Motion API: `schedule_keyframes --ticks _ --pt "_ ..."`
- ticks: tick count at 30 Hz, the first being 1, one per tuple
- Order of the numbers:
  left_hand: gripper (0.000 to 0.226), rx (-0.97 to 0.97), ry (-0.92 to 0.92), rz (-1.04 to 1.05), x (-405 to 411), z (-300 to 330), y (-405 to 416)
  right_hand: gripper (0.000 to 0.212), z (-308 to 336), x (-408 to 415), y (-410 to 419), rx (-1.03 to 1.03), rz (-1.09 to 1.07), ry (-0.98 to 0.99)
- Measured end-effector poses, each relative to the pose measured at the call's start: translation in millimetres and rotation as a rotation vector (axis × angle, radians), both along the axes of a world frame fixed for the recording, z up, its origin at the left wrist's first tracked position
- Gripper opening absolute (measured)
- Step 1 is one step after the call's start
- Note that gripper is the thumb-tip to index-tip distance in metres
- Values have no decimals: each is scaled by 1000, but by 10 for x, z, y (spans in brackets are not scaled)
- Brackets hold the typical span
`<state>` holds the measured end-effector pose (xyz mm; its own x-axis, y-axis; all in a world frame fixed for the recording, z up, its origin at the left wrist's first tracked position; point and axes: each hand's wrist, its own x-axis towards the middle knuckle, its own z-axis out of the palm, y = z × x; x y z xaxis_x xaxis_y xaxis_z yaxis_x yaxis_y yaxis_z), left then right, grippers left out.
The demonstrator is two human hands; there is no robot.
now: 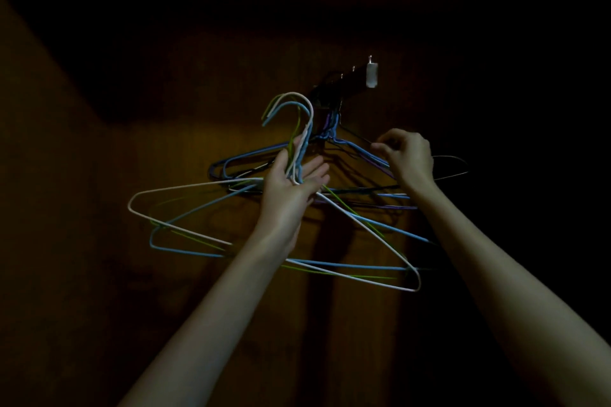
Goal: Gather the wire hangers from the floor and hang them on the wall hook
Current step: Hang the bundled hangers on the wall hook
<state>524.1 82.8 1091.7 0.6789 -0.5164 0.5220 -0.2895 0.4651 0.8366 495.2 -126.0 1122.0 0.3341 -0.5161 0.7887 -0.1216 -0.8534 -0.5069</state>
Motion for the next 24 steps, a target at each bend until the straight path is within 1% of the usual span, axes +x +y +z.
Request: schedule_keyframes --ticks 7,13,17,21,23,24 --pt "72 -16 33 28 195 22 -144 15 27 342 -208 53 16 106" --pt "55 -6 42 19 310 -25 -214 11 -105 474 -309 37 -19 187" --pt "57 -39 51 5 337 -30 -213 9 -137 482 -303 32 21 166" --pt "62 -59 70 -6 319 -22 -173 12 -139 431 -269 -19 -26 199" --pt "63 -62 77 -18 308 -26 -144 17 -113 396 -245 -55 -32 209" --pt "64 -64 80 -22 303 -29 -132 22 -102 371 -223 -76 -42 216"
